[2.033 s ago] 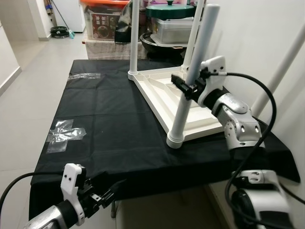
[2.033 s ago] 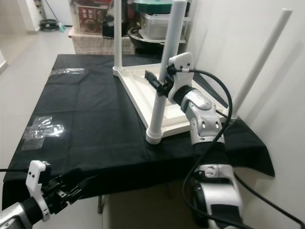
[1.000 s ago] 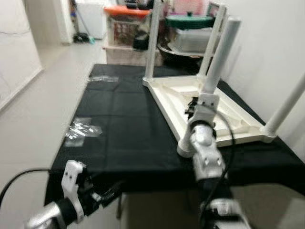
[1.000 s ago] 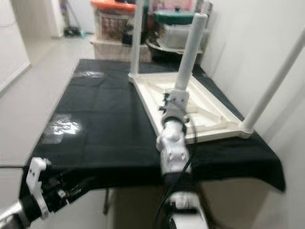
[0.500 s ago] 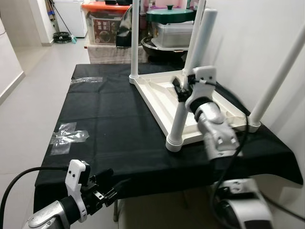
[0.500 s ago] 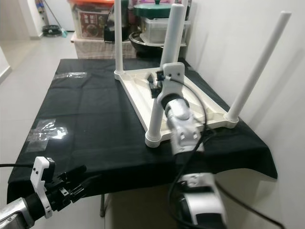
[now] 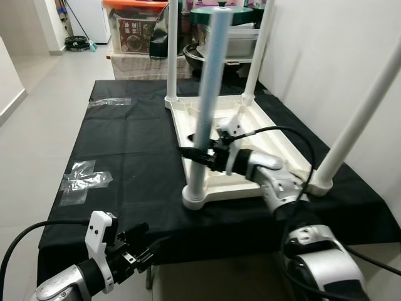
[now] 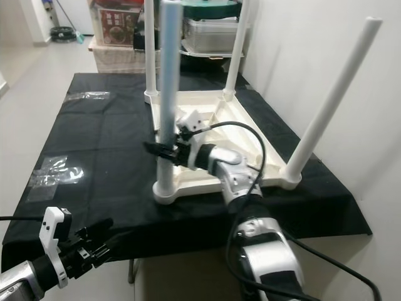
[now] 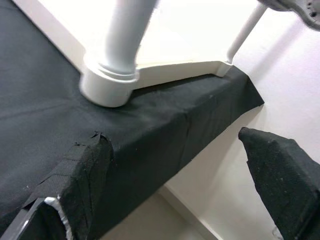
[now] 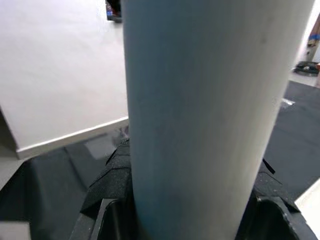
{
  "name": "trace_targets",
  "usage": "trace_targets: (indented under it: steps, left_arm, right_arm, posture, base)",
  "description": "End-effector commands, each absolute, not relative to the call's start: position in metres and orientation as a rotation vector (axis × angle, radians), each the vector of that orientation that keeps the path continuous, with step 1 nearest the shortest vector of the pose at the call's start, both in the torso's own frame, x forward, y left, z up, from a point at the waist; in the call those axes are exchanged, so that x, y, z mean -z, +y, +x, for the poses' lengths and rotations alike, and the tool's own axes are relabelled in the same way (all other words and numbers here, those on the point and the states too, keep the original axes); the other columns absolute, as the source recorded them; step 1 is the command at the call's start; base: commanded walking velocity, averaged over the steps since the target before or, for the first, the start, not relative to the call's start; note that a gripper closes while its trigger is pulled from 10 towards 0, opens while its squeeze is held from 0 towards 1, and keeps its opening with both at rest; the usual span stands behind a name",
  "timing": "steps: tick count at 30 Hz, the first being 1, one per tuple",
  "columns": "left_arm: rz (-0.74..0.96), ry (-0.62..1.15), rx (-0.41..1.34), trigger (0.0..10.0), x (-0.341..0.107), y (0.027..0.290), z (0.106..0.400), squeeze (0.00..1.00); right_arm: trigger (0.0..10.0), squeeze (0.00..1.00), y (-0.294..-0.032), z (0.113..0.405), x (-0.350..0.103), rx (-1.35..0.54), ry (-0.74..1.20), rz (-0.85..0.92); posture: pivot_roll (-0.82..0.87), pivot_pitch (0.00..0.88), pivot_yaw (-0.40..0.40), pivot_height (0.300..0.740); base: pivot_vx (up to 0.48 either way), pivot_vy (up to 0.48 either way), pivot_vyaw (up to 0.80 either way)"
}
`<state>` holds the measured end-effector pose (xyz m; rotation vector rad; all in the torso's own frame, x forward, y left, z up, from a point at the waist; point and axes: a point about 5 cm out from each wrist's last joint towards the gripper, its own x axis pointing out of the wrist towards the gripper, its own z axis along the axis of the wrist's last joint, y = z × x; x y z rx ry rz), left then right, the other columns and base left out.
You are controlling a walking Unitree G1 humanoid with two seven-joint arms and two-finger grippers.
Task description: Building children table
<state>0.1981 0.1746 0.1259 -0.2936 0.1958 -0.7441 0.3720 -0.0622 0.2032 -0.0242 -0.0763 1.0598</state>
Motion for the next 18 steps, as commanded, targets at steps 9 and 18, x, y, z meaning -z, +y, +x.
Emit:
trace_targets:
  steps: [9, 18]
  left_arm:
    - [-0.291, 0.208, 0.754, 10.0, -0.123, 0.172, 0.199, 0.00]
    - [-0.301, 0.216, 0.759, 10.0, -0.120, 0.171, 0.198, 0.00]
  right_arm:
    - [0.0, 0.00, -0.110, 0.392, -0.155, -0.189, 0.140, -0.057]
    - [0.0, 0.00, -0.143, 0.348, -0.129, 0.278, 0.123, -0.042]
  posture:
    - [0.03, 0.000, -0.109, 0.740]
    - [0.01, 0.000, -0.095, 0.740]
  base:
    - [0.000, 0.000, 0.00]
    - [0.000, 0.000, 0.00]
